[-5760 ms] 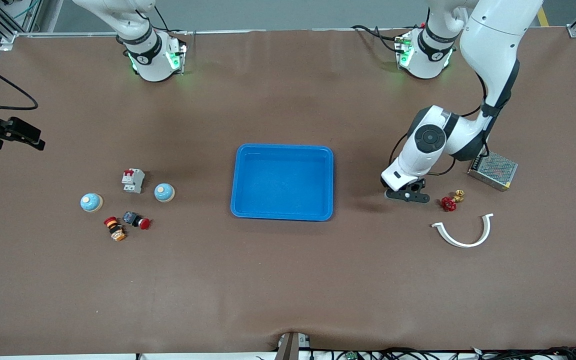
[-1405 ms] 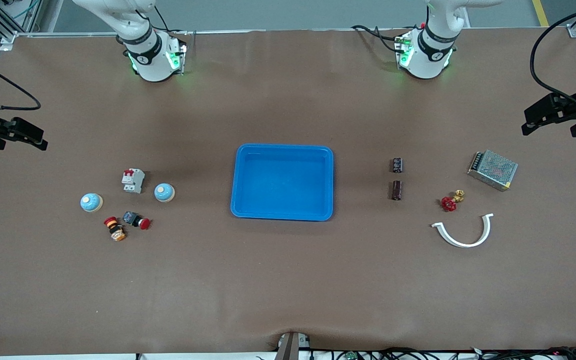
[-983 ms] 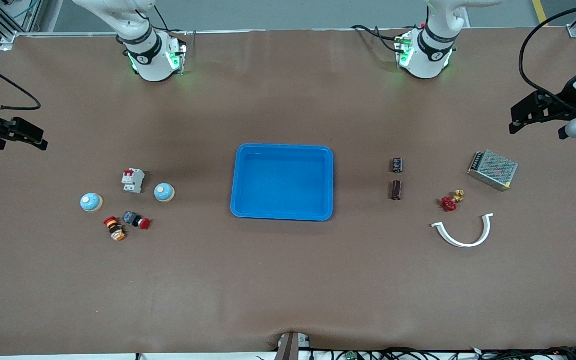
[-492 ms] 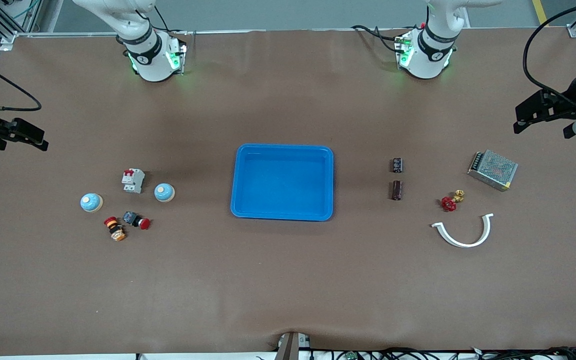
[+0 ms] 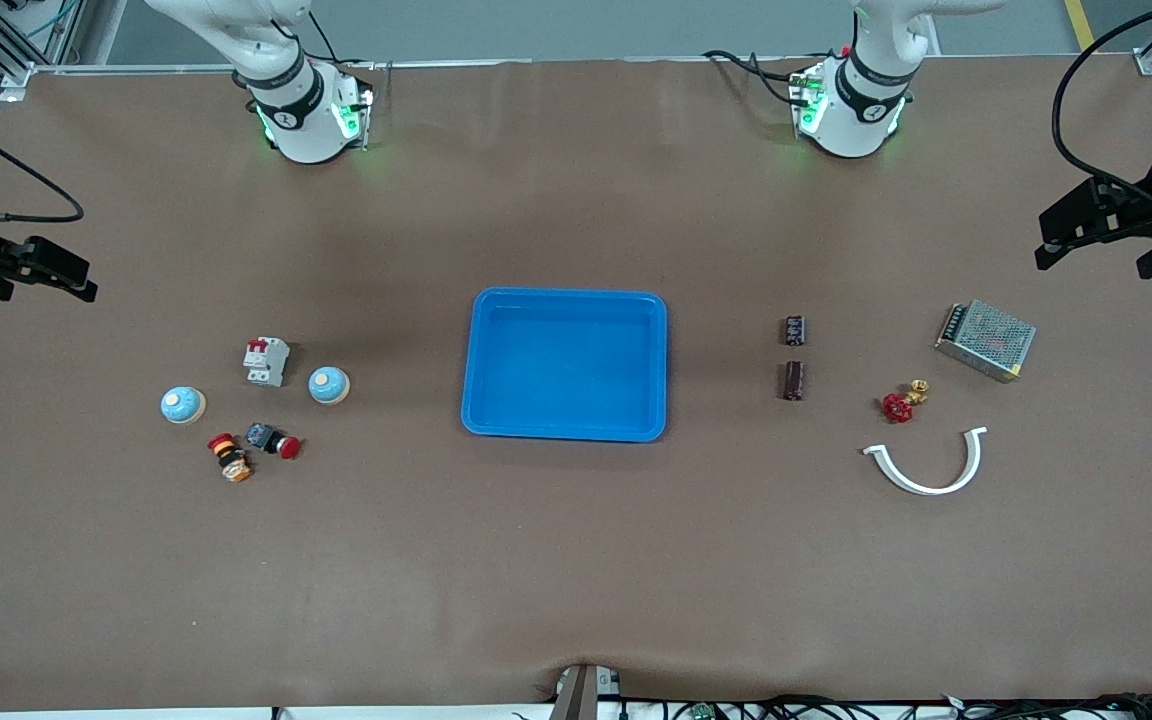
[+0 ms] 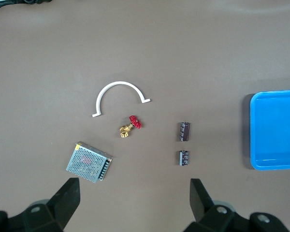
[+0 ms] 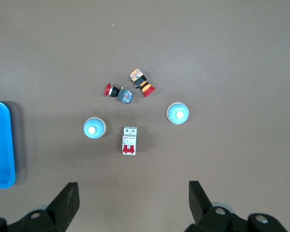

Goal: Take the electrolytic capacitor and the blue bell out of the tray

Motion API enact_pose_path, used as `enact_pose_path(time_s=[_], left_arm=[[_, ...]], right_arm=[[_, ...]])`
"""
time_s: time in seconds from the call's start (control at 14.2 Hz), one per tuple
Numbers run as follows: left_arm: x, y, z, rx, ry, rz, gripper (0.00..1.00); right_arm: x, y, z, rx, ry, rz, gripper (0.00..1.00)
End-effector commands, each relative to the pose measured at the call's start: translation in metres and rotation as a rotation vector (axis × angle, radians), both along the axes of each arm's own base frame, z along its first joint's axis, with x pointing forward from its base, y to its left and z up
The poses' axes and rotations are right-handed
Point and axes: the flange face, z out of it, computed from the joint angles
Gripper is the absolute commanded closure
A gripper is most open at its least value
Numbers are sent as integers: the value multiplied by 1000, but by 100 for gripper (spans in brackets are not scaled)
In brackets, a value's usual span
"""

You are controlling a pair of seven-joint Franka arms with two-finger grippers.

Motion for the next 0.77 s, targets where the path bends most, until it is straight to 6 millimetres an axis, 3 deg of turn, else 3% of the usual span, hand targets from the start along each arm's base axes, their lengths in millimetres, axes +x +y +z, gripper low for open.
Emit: enact_pose_path(time_s=[0.0, 0.7], left_arm=[[-3, 3, 8, 12, -17, 10, 0], [-5, 4, 3, 47, 11, -16, 0]], right_arm=[[2, 1, 2, 3, 4, 2, 0], [2, 2, 2, 3, 4, 5, 0]])
